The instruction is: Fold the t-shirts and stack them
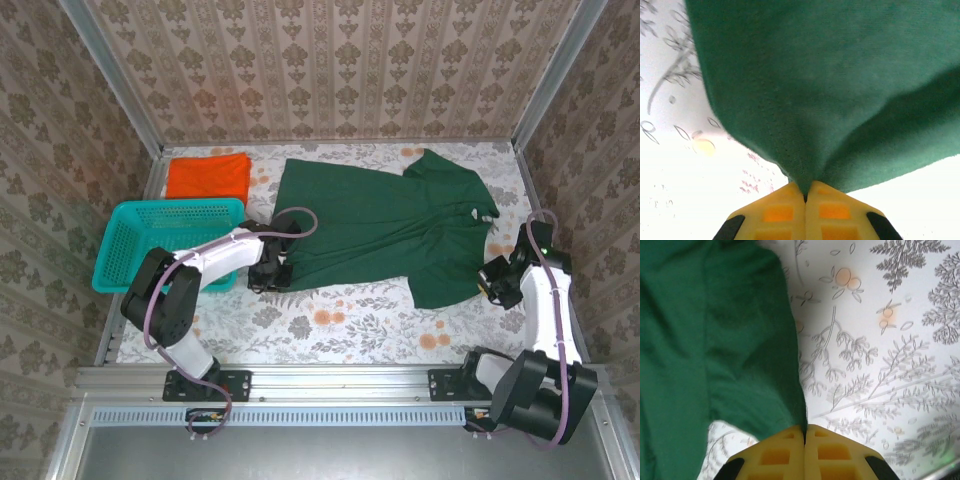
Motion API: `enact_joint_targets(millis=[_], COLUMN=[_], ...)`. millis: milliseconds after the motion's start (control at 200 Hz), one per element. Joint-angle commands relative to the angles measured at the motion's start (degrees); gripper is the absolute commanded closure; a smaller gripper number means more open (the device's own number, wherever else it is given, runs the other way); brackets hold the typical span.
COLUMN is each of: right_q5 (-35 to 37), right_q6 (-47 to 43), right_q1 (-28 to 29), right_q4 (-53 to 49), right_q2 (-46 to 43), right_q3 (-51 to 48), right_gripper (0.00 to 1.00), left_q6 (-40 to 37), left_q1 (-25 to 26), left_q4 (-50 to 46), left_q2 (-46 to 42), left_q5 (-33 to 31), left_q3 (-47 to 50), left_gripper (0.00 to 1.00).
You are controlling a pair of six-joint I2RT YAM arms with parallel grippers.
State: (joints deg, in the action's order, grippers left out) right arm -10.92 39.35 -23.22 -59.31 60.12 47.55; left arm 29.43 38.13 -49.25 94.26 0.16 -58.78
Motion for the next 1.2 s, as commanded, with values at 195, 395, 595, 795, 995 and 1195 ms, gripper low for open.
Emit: enact_joint_targets(millis=[195,395,595,795,995,1195], right_q5=[-7.5,3.6,9.2,10.0,8.6,9.7], right_q6=[8.7,12.7,18.4,22.5,26.1,27.6], right_q1=[4.1,10.9,14.7,15.0,15.2,15.3], right_q4=[-8.9,-18.9,-25.6,-27.4,-24.7,-25.1], right_q2=[-10.9,-15.7,-22.6,-24.8,-27.5,-27.2], right_q3=[3.8,7.9,1.0,5.6,11.2,12.6], right_gripper=[1.0,1.0,1.0,1.0,1.0,1.0], left_q6=[-5.6,-5.6,-5.4,-5.0,-4.8,-3.7], left_q1=[5.3,6.3,6.4,6.4,6.4,6.4], left_q4=[-10.9,-12.9,-13.6,-15.1,-15.8,-15.9], left_q2=[-2.5,-4.2,-5.7,-9.0,-11.6,-11.9], left_q5=[3.4,2.1,1.5,1.6,1.4,2.0], left_q3=[-1.9,-0.3,1.0,2.0,1.4,1.9], left_gripper=[1.0,1.0,1.0,1.0,1.0,1.0])
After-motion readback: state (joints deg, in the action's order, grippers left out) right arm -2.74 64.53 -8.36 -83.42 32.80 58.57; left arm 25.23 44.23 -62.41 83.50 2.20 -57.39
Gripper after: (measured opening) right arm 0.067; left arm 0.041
